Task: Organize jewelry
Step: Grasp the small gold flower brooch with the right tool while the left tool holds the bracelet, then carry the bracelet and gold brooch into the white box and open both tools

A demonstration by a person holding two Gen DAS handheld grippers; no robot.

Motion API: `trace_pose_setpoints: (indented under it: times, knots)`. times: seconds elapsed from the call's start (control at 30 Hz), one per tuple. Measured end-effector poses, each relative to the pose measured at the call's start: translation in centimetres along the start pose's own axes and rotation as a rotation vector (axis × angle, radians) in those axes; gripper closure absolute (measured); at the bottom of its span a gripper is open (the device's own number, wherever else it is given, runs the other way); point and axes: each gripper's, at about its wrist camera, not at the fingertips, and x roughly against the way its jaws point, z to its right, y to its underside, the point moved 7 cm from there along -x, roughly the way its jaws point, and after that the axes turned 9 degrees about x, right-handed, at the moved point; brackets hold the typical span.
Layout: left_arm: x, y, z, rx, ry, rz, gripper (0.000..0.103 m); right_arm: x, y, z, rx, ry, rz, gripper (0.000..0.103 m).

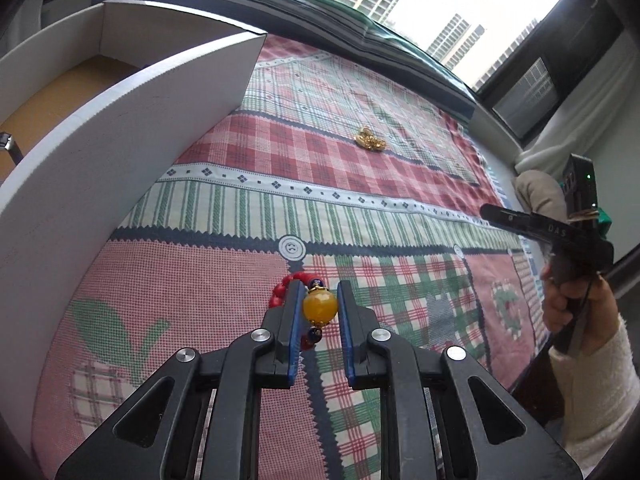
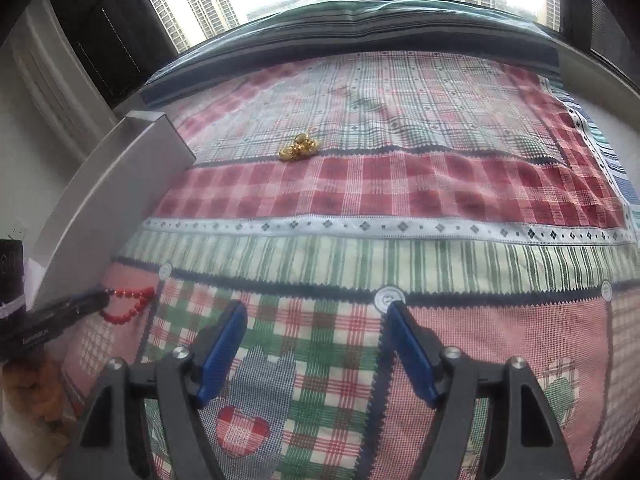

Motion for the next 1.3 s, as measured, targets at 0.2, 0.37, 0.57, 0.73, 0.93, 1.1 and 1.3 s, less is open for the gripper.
trace_pose_setpoints:
  times: [0.2,0.37,0.57,0.73,0.93,1.1,1.3]
  knots:
    - [0.9,0.1,-0.8,0.023,-0.004,0.004,0.088,-7.1,-9.0,1.5,-0.155,-0.158,-0.086,0.055]
    - [1.6,0.2,-1.7,0.062,0.009,0.009,0.088,-12.8,-13.1,-0.9,-0.13,-0.035,-0.086,0.057]
    - [2.3,0.1,-2.2,0.083,0.028,0.014,0.088,-17.2,-14.4,-1.2,-0.082,0.052,-0.113,0.077]
    - [2.9,-0.2,-2.3,0.094,0.037,0.023,0.088,-15.2,-14.4,-1.8,-0.051,0.012,-0.103,0.091]
    - [5.2,-0.6,-1.3,0.108,0.077,0.048,0.088,-10.3,-14.0,-2.6,-0.015,-0.049,-0.048,0.091]
    - [9.6,-1.5,0.0,0.119,0.117,0.093,0.088,-5.6,-13.8,-4.6,0.023,-0.121,0.009,0.091]
    - [17.7,-3.8,-1.7,0.131,0.083,0.215,0.088,0.3,-14.5,-10.4,0.095,-0.252,0.105,0.091]
